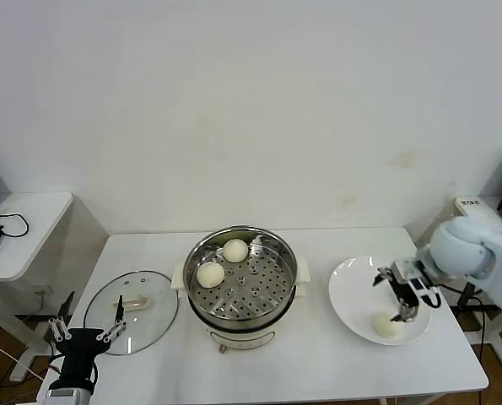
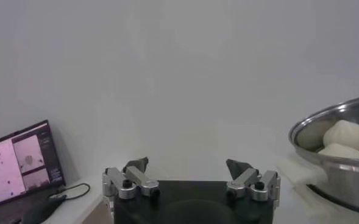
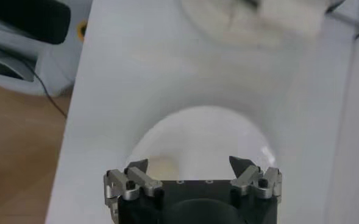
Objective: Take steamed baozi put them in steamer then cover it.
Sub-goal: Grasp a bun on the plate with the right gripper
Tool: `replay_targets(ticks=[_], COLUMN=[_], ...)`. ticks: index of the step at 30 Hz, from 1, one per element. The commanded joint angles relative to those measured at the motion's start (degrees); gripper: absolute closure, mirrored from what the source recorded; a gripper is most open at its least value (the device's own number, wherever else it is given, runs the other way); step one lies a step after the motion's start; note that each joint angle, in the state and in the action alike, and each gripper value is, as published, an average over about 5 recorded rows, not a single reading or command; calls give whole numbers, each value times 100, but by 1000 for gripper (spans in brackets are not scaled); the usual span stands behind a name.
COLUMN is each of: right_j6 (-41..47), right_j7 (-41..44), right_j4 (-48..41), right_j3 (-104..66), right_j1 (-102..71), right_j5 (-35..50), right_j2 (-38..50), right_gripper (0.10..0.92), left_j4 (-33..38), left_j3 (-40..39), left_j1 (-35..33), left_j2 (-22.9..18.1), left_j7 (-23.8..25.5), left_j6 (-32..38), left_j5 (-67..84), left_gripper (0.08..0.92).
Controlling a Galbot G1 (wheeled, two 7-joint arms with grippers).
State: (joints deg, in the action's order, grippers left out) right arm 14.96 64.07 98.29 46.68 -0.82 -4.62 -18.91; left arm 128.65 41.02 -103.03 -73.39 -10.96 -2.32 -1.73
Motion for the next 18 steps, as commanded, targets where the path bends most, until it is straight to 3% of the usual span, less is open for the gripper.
replay_targets(ticks=[1, 18], right_j6=[-146, -112], right_j7=[-60, -192], right_j4=[-492, -1412], right_j3=[-1187, -805], right_j1=[-1536, -1297], right_j5=[-629, -779], right_j2=[-92, -839], right_gripper=[203, 203], left_j4=[-9, -130], left_j3=[6, 96], left_j1=[-33, -36], left_j2=[-14, -36], left_j7=[-4, -6], left_j6=[-1, 19], left_j5=[-33, -32], left_gripper=[177, 177])
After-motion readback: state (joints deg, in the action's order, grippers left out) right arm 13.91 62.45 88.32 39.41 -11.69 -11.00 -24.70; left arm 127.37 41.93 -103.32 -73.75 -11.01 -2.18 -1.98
